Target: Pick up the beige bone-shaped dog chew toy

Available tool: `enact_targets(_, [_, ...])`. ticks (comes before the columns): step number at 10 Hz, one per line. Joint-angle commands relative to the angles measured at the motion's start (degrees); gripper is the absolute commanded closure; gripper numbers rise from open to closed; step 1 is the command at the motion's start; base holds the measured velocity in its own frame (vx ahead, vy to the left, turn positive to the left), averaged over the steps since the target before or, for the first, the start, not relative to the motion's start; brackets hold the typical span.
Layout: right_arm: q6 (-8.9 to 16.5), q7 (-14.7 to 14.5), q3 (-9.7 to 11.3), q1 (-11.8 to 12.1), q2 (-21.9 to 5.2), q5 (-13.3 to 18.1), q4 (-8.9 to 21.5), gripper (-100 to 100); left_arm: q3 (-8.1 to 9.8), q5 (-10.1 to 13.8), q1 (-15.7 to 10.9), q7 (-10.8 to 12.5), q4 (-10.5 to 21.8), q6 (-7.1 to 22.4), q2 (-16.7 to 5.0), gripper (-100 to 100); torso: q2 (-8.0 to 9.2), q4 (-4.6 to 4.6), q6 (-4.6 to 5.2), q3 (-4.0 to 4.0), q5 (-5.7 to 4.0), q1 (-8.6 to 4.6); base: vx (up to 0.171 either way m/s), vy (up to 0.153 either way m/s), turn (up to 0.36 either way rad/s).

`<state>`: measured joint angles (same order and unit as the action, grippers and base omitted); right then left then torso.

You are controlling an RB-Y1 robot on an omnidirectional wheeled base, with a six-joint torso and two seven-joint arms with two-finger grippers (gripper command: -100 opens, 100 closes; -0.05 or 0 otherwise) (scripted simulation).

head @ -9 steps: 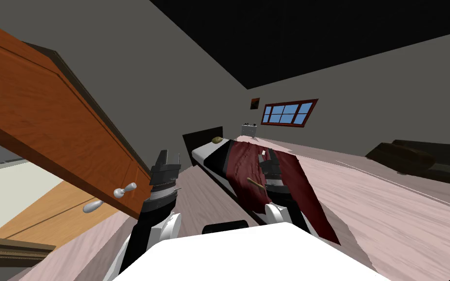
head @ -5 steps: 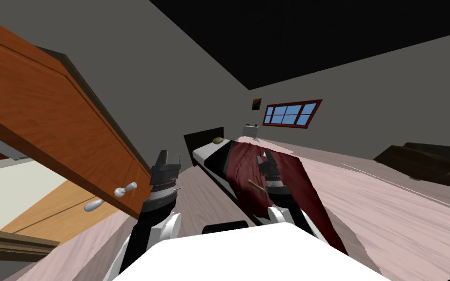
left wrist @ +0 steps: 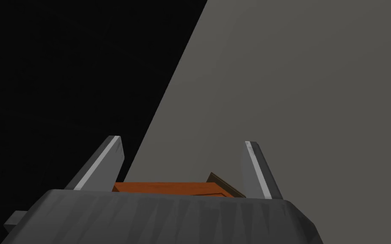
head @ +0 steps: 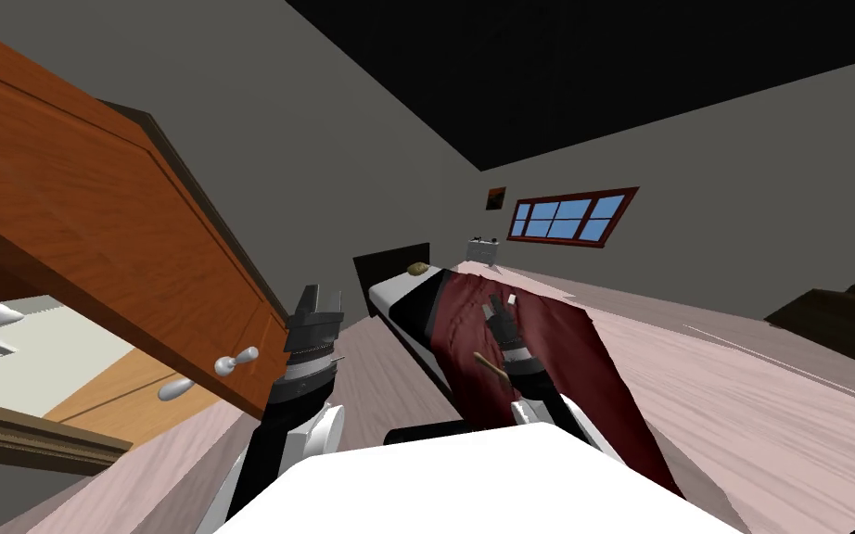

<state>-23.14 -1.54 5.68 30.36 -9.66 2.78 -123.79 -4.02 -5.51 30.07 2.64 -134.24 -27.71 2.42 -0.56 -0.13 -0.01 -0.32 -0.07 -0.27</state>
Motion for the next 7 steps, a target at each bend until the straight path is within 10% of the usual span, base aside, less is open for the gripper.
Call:
enact_targets(1, [0.7,-0.9,0.6,-0.1,-1.6,1.5,1.7,-100,0.0,0.0,0.0,0.0,0.0,0.0,0.0,0,0.0,0.0,0.0,0.0,0.0,0.0,0.131,-0.067,0.103])
enact_targets(7, [2.2,-4.9,3.3,-0.1,-6.2,7.7,10.7,-100,0.0,0.0,0.0,0.0,0.0,0.0,0.0,0,0.06,0.0,0.02,0.02,0.01,0.06,0.124,-0.082,0.121])
